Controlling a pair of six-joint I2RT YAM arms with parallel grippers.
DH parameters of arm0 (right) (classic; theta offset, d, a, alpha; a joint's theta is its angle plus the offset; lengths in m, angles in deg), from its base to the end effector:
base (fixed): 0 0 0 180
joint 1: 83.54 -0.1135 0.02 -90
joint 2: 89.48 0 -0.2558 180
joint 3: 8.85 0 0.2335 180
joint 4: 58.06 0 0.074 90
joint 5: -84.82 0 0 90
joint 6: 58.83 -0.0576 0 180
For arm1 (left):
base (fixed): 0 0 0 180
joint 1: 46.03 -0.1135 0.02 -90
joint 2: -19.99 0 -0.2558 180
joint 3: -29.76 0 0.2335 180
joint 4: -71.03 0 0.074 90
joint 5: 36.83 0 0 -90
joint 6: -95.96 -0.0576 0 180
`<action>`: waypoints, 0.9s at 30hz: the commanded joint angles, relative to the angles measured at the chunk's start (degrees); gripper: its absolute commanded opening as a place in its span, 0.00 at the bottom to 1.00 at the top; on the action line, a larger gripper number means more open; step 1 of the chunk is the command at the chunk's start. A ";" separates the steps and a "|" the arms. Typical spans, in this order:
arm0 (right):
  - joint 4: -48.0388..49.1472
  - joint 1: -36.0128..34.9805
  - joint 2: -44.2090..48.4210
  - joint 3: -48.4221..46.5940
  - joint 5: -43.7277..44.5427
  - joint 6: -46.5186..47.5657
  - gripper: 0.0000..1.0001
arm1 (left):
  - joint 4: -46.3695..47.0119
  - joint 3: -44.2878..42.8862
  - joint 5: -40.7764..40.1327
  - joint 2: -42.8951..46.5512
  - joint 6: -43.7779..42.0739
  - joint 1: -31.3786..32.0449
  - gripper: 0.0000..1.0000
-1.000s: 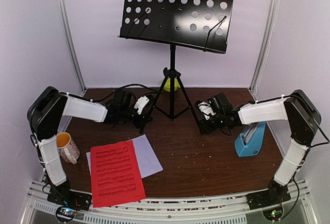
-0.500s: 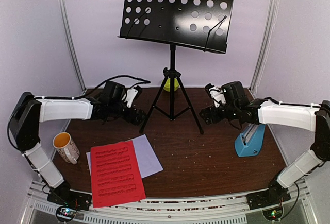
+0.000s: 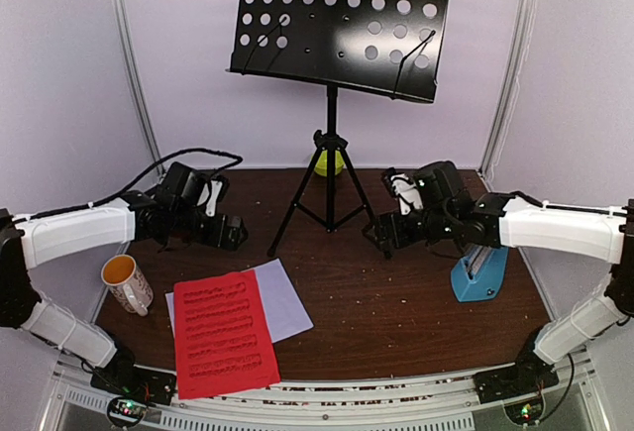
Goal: Set up the instrument practice props
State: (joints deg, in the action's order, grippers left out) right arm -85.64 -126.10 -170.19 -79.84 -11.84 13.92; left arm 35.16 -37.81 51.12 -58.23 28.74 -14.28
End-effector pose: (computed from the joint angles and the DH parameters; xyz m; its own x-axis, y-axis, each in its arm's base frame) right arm 0.2262 0.2168 0.2470 -0.6456 -0.1930 -0.7389 -0.5741 0.7606 0.3030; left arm 0.2458 -0.1497 0.2253 -0.7644 0.0180 -0.6445 0.2267 0.9433 -0.2425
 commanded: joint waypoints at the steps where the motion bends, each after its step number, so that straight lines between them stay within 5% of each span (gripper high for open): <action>1: -2.55 -5.80 -2.01 -2.90 -2.33 -6.72 0.89 | -7.91 4.30 3.57 3.53 6.26 -0.59 0.98; 11: -11.94 -13.43 -13.32 -13.31 -17.65 -13.20 0.86 | -6.93 18.67 7.34 14.37 14.37 -0.63 0.98; 27: -1.03 -17.69 -27.40 -14.29 -33.51 -25.10 0.84 | 6.15 32.97 9.08 16.07 28.13 2.53 0.98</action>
State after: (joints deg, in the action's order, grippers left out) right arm -90.91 -143.11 -196.94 -93.67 -41.61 -7.68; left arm 33.87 -8.09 57.79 -40.37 50.91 -13.23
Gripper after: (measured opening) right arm 0.838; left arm 0.978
